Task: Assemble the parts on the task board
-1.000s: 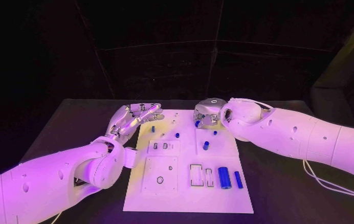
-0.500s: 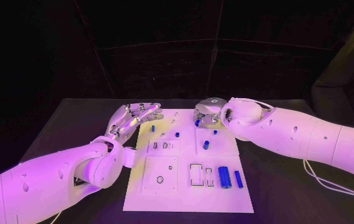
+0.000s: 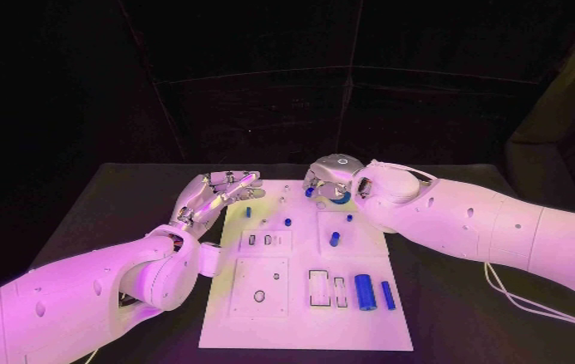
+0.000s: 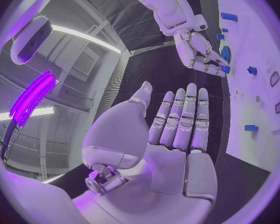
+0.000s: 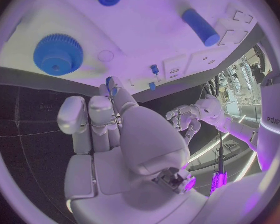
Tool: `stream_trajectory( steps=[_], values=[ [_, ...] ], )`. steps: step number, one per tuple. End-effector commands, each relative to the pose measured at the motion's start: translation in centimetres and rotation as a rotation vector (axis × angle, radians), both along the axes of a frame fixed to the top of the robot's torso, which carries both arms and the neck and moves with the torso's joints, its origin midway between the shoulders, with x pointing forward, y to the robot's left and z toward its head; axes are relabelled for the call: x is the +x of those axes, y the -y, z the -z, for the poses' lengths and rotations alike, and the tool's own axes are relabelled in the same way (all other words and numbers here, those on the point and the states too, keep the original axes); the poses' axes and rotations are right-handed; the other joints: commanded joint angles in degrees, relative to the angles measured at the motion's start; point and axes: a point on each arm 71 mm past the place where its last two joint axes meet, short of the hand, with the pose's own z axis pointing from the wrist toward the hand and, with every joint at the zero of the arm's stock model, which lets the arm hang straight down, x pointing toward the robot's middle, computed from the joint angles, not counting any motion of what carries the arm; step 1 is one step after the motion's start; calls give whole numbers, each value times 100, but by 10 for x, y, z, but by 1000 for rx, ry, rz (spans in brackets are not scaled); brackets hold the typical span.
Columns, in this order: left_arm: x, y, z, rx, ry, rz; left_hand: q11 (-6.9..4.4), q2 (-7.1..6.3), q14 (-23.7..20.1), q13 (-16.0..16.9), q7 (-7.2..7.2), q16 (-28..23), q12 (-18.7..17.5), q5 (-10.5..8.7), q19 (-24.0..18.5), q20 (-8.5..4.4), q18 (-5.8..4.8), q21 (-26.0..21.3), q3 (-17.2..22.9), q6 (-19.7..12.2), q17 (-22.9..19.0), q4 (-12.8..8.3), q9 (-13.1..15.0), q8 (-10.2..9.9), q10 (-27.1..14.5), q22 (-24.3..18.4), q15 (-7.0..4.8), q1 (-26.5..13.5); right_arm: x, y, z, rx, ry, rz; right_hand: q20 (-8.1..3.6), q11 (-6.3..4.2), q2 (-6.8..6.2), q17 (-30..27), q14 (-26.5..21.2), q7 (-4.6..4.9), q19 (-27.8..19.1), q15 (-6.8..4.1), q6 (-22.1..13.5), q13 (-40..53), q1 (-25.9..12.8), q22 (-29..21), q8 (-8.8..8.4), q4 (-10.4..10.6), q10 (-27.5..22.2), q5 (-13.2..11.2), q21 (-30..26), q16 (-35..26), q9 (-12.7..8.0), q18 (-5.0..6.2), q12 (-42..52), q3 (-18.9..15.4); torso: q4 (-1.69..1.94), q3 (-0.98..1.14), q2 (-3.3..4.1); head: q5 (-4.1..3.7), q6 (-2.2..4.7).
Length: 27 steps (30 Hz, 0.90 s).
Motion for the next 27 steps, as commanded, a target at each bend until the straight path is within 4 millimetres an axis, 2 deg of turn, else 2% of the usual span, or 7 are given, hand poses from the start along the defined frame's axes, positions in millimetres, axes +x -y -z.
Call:
stream_trajectory(
  steps=[1,6,9,12,27],
  values=[
    [-1,1,-5,-27,60,13,31,43,-19,-5,132,-28,-20,28,29,-8,81,9,7,6,-9,-40,-7,-27,-14,-9,36,-1,4,-4,-8,74,61,27,48,27,-89,12,-13,39,0,12,-11,-5,-49,16,-26,4,-45,25,34,49,-6,-103,-27,55,16,0,12,4,28],
    [-1,1,-5,-27,59,14,31,43,-19,-5,132,-28,-20,28,29,-8,81,9,7,6,-9,-40,-7,-27,-14,-9,36,-1,9,-13,-8,83,73,35,59,38,-125,22,-19,47,-5,21,-29,-5,-103,30,-29,9,-73,23,47,73,-7,-104,-27,109,9,2,15,14,31],
    [-1,1,-5,-27,58,16,31,43,-19,-5,132,-28,-20,28,29,-8,81,9,7,6,-9,-40,-7,-27,-14,-9,36,-1,12,-17,-7,86,78,39,59,38,-125,22,-19,47,-5,21,-29,-5,-103,30,-29,9,-73,23,47,73,-7,-104,-27,109,17,-2,23,6,36],
    [-1,1,-5,-28,58,17,31,43,-19,-5,132,-28,-20,28,29,-8,81,9,7,6,-9,-40,-7,-27,-14,-9,36,-1,14,-22,-7,87,80,38,64,41,-139,38,-20,48,-5,25,-39,-5,-125,40,-31,8,-83,18,55,91,-7,-105,-27,135,6,1,39,24,60],
    [-2,3,-6,-38,48,18,33,51,-38,-4,134,-54,-32,27,31,-4,80,3,7,12,-17,-51,-6,-38,-11,-19,41,-3,19,-35,-4,65,54,42,75,45,-172,40,-27,50,-14,32,-52,-3,-196,51,-28,11,-101,-22,68,117,-5,-104,-23,217,52,-18,123,8,79]
  ],
)
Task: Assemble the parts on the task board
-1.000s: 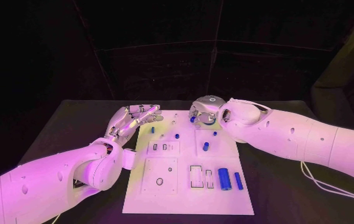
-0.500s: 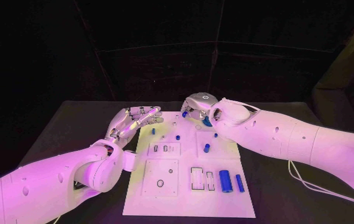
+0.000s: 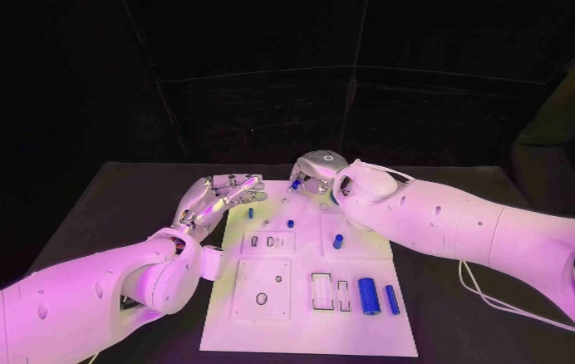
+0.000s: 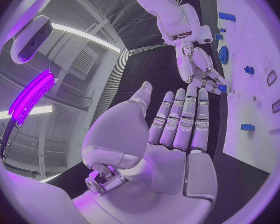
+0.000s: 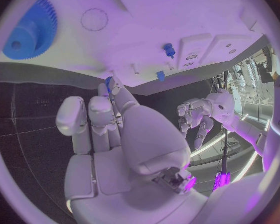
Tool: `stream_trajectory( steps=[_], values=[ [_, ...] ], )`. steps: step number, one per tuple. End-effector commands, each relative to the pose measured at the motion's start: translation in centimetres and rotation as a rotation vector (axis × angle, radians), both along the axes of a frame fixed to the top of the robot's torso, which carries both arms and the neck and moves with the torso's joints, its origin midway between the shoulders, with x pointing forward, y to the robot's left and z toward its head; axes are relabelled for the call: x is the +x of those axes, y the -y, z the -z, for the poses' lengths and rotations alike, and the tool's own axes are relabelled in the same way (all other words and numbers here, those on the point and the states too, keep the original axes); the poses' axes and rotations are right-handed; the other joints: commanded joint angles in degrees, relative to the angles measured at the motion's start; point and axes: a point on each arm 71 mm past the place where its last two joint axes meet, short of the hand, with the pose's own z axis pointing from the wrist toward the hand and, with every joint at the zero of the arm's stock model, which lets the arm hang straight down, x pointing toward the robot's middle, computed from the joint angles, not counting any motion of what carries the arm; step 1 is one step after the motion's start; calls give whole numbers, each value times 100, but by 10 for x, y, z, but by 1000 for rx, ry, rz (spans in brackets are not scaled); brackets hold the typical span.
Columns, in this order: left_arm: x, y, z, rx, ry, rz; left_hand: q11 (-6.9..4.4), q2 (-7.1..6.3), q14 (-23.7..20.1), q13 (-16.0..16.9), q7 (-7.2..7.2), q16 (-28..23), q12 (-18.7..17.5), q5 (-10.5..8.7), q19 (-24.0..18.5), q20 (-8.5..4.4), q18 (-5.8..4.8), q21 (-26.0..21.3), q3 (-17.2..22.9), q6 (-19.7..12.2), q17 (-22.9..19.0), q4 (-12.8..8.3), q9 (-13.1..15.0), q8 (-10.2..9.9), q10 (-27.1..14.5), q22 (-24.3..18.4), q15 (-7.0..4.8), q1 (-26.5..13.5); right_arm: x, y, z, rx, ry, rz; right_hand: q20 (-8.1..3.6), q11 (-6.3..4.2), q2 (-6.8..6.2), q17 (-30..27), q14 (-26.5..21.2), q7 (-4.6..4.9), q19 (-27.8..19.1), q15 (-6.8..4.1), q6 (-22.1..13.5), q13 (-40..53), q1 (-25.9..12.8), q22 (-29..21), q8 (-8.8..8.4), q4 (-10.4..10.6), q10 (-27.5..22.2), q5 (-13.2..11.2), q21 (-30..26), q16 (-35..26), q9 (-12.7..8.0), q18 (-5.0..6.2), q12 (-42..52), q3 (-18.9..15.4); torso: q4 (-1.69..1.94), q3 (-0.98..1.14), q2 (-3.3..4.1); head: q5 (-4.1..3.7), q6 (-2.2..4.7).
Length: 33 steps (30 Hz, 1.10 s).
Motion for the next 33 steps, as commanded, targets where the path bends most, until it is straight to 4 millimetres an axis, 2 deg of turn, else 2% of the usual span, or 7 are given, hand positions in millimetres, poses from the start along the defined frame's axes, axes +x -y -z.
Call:
stream_trajectory(
  steps=[1,6,21,26,29,30,33],
  values=[
    [-1,1,-5,-32,50,9,33,51,-17,-4,134,-27,-32,27,31,-4,81,3,-9,12,-8,-35,-6,-38,-11,-9,21,-3,1,-2,-1,-1,-3,2,34,-3,-19,-8,-29,30,-14,32,-19,-5,-47,7,-22,1,-53,-24,26,33,10,-105,-23,34,10,-7,27,-11,2],
    [-1,1,-5,-33,50,10,34,53,-23,-4,134,-34,-36,27,31,-3,81,1,-8,13,-10,-40,-6,-40,-11,-11,22,-2,1,-6,-1,-5,-14,-4,34,-3,-19,-8,-29,30,-14,32,-19,-5,-47,7,-22,1,-53,-24,26,33,10,-105,-23,34,15,-2,35,-6,-9],
    [-1,2,-5,-36,49,9,34,56,-25,-4,134,-39,-39,28,32,-3,81,-1,-7,15,-11,-43,-6,-43,-10,-13,23,-1,2,-14,-1,2,-6,-6,41,3,-61,1,-33,34,-17,38,-46,-7,-95,18,-27,-2,-80,-36,36,58,8,-105,-27,103,17,-7,43,10,-1],
    [-1,2,-5,-36,48,9,34,56,-25,-4,134,-39,-39,28,32,-3,81,-1,-7,15,-11,-43,-6,-43,-10,-13,23,-1,3,-15,0,-4,-14,-5,57,18,-171,-171,-91,27,-113,56,-148,-14,-224,-93,-40,6,-196,-45,-11,-30,0,-81,-39,189,11,-7,45,24,-6],
    [-1,1,-5,-37,47,9,34,56,-25,-4,134,-39,-39,28,32,-3,81,-1,-7,15,-11,-43,-6,-43,-10,-13,23,-1,3,-15,0,-7,-17,-1,91,62,-289,-305,-133,70,-199,104,-483,-24,-377,-204,-48,13,-442,-48,-65,-104,-12,-60,-43,223,7,-7,47,27,-8],
    [-1,1,-5,-38,45,8,34,56,-25,-4,134,-39,-39,28,32,-3,81,-1,-7,15,-11,-43,-6,-43,-10,-13,23,-1,3,-15,1,-8,-18,0,114,94,-375,-480,-180,72,-319,126,-716,-26,-448,-373,-49,18,-634,-47,-148,-212,-11,-25,-42,244,5,-7,47,31,-10],
    [-1,1,-5,-42,40,5,34,56,-25,-4,134,-39,-39,28,32,-3,81,-1,-7,15,-11,-43,-6,-43,-10,-13,23,-1,4,-14,0,-6,-17,2,149,143,-484,-711,-238,105,-462,154,-883,-20,-528,-587,-42,29,-885,-30,-263,-363,0,15,-33,284,5,-6,46,32,-10]
  ],
)
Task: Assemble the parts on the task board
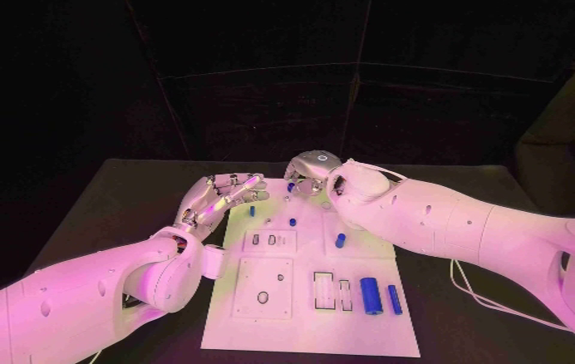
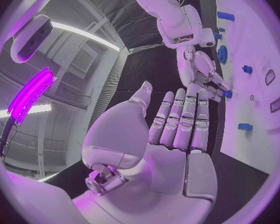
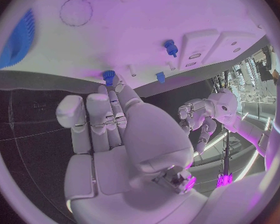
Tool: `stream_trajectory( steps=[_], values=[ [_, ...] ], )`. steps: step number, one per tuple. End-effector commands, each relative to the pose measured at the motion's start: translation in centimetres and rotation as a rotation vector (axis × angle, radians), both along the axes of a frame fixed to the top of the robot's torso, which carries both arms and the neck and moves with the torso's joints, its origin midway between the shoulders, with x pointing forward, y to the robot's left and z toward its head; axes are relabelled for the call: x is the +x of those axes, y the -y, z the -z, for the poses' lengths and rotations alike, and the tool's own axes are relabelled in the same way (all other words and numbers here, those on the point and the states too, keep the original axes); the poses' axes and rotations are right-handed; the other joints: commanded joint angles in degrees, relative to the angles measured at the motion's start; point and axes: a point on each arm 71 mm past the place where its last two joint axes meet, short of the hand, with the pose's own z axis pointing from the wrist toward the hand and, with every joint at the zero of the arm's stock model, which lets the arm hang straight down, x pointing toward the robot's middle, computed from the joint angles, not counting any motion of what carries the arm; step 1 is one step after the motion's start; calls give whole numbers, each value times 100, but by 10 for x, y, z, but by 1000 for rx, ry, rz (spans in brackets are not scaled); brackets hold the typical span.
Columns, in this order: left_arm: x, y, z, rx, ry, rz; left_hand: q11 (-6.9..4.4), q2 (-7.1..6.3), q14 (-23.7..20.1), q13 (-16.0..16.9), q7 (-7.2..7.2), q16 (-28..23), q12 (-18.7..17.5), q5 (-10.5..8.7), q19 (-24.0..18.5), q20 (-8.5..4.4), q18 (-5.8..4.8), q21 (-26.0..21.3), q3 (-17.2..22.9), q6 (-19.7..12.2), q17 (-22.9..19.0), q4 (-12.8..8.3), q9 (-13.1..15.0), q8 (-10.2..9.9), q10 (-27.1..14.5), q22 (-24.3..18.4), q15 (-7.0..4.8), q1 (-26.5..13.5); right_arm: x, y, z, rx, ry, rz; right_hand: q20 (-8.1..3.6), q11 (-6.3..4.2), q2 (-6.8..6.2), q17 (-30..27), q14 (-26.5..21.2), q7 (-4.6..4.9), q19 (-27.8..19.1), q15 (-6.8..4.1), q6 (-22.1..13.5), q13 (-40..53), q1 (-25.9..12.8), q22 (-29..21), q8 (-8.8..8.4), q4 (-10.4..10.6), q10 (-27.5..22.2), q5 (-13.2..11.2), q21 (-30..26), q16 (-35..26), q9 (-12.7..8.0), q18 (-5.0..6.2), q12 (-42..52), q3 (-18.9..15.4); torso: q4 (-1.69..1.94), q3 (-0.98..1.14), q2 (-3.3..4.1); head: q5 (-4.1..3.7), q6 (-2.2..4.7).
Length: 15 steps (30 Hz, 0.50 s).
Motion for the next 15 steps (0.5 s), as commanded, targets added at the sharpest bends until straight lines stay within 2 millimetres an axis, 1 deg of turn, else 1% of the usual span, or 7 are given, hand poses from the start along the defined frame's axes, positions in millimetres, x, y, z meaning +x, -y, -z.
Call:
stream_trajectory(
  steps=[1,3,6,8,11,13,15],
  values=[
    [-1,0,-5,-36,44,5,34,56,-25,-3,134,-39,-39,28,32,-3,81,-1,8,15,-7,-27,-6,-22,-10,-9,23,-1,1,1,-1,-1,-2,6,37,41,-105,-177,-50,33,-106,20,-166,5,-97,-160,-27,11,-212,-14,-92,-114,7,21,-6,62,-7,6,4,3,2],
    [-1,0,-4,-37,43,3,34,56,-25,-3,134,-39,-39,28,32,-3,81,-1,8,15,-7,-27,-6,-22,-10,-9,23,-1,1,2,-2,3,1,6,49,51,-166,-226,-51,41,-131,27,-226,8,-153,-212,-27,31,-287,-50,-125,-142,10,30,-2,60,-7,7,6,8,3],
    [0,-1,-4,-37,41,2,34,56,-25,-3,134,-39,-39,28,32,-3,81,-1,8,15,-7,-27,-6,-22,-10,-9,23,-1,0,5,-3,16,13,7,52,53,-189,-236,-49,46,-135,29,-242,10,-179,-226,-26,42,-305,-62,-134,-147,11,32,4,56,-9,10,5,7,4],
    [0,-1,-4,-37,40,2,34,56,-25,-3,134,-39,-39,28,32,-3,81,-1,8,15,-7,-27,-6,-22,-10,-9,23,-1,-2,10,-5,32,24,9,54,54,-194,-229,-44,48,-128,30,-237,14,-196,-221,-19,53,-296,-62,-133,-140,15,31,14,56,-20,15,3,8,0],
    [0,-3,-4,-36,34,3,34,60,-26,-3,135,-45,-43,28,33,-2,81,-2,10,16,-8,-32,-6,-26,-9,-12,24,0,-6,23,-8,65,32,20,56,50,-200,-186,-16,57,-94,28,-159,33,-253,-201,11,83,-165,-33,-126,-99,31,25,96,72,-50,24,-13,18,0],
    [0,-4,-4,-35,27,6,38,64,-27,-4,140,-54,-54,28,35,0,81,-6,9,9,-9,-38,-7,-37,-15,-17,26,-4,-8,32,-13,96,30,35,53,43,-203,-150,0,61,-67,24,-102,40,-288,-176,28,100,-76,-22,-115,-67,38,20,142,78,-63,23,-19,15,7],
    [0,-5,-3,-33,13,13,45,66,-24,-5,149,-65,-70,26,38,2,80,-10,4,-7,-9,-40,-10,-56,-26,-24,28,-18,-12,48,-18,142,17,67,49,38,-212,-64,29,82,-15,19,-2,53,-347,-116,62,130,54,4,-85,0,51,7,207,77,-90,27,-27,16,19]
  ],
)
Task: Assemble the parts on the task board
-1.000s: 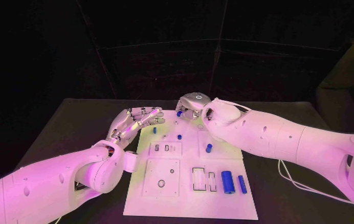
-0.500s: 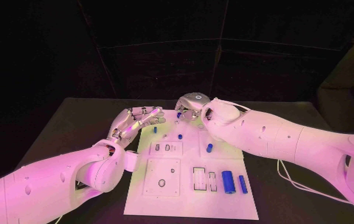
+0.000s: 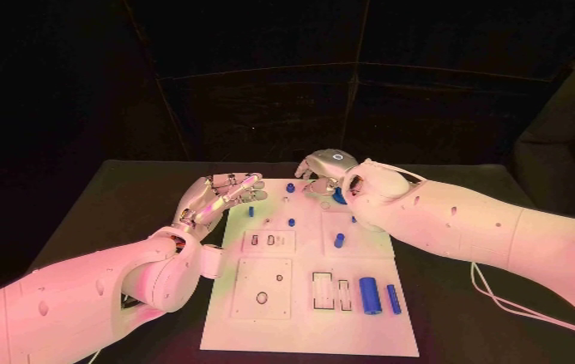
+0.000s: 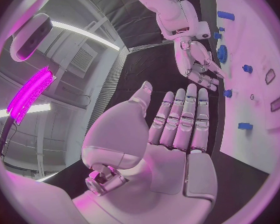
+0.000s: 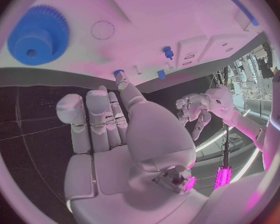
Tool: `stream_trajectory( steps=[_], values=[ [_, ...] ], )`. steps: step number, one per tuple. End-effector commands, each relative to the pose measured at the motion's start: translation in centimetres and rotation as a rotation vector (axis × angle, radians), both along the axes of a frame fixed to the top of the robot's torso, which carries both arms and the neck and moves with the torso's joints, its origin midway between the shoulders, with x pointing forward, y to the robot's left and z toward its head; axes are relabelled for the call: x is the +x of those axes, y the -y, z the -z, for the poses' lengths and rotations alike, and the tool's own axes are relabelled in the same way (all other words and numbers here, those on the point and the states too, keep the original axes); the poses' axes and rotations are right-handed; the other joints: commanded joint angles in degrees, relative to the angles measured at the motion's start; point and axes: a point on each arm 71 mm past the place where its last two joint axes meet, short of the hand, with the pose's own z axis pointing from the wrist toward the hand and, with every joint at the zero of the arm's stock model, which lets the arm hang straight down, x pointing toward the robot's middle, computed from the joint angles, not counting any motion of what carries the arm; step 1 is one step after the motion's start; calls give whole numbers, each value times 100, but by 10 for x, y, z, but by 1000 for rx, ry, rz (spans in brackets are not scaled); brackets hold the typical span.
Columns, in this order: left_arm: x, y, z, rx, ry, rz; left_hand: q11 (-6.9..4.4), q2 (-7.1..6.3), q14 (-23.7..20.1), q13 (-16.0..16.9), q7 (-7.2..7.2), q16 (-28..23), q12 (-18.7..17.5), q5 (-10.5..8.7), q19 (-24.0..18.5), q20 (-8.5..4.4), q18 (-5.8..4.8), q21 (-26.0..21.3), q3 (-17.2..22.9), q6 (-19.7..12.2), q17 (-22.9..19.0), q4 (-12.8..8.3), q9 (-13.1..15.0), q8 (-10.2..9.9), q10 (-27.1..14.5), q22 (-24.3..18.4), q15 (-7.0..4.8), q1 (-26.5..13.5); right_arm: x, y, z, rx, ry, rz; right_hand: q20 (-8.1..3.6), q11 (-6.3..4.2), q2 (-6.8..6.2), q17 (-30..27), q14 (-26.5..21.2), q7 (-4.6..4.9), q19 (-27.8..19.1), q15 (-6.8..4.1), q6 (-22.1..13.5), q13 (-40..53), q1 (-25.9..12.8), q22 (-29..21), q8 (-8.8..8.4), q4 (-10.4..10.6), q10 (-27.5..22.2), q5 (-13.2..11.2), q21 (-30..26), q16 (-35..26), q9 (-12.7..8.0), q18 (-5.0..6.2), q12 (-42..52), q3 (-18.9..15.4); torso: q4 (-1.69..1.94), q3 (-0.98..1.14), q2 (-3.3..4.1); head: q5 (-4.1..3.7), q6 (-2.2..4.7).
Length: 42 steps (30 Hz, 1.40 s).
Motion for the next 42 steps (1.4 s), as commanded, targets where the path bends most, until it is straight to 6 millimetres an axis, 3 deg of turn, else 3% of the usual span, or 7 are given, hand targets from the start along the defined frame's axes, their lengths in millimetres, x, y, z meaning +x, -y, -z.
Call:
stream_trajectory(
  steps=[1,6,15,22,29,35,42],
  values=[
    [-1,-1,-3,-26,15,26,41,68,-18,-6,159,-35,-61,25,41,4,81,-15,-4,-26,-10,-44,-11,-48,-29,-19,31,-33,-5,17,-10,109,-3,56,-3,-4,-16,104,78,35,96,-4,113,22,-104,71,52,54,180,64,29,89,14,0,92,-6,-57,12,-24,7,22],
    [-2,-3,-2,-64,-57,63,52,86,18,-6,176,-39,-82,27,71,3,85,-11,-11,-67,-4,-51,-13,-84,-53,-29,30,-56,-15,52,-13,155,-101,134,-63,-148,-157,356,149,-49,296,-97,150,185,-355,318,40,227,878,206,154,292,2,-45,489,-115,-121,34,-44,18,26],
    [0,-4,-5,-98,-121,113,41,134,69,-2,163,-47,-63,33,141,-7,87,5,39,-56,1,-139,-4,-87,-37,-43,17,16,-22,89,-7,112,-229,232,-246,-339,-415,851,258,-214,660,-268,178,653,-485,790,75,560,1419,287,391,675,3,-144,1074,-325,-148,58,-55,-30,27],
    [2,-5,-8,-112,-137,138,18,178,137,2,142,-36,-28,34,203,-25,89,16,102,-25,10,-230,1,-79,7,-59,-4,77,-19,95,-3,84,-269,257,-263,-348,-708,1058,266,-213,719,-281,59,1287,-430,885,50,1031,1246,515,436,852,-1,-165,1712,-438,-142,53,-48,-47,25],
    [3,-4,-9,-120,-138,152,14,189,147,2,138,-35,-21,34,212,-28,89,17,115,-19,11,-244,2,-77,15,-63,-8,86,-12,89,0,79,-274,267,-249,-335,-817,1266,284,-194,762,-263,-50,1923,-181,967,53,1526,948,584,475,1017,-2,-177,2338,-398,-123,43,-43,-62,10],
    [4,-3,-9,-122,-139,157,12,194,150,3,137,-35,-18,34,215,-30,89,16,121,-16,11,-250,2,-76,18,-64,-9,89,-8,82,1,84,-268,273,-242,-330,-893,2193,426,-182,1021,-253,-138,2649,16,1342,63,1898,861,640,649,1567,-2,-251,3095,-382,-125,43,-40,-55,2],
    [5,-2,-8,-120,-144,160,9,207,157,3,132,-35,-14,34,220,-32,89,16,133,-8,12,-258,3,-73,23,-67,-11,93,-4,74,3,60,-270,278,-174,-260,-900,3751,615,-136,1569,-165,-156,6755,167,2240,129,2174,2051,635,1058,2387,2,-430,6952,-412,-133,46,-41,-54,-3]
  ],
)
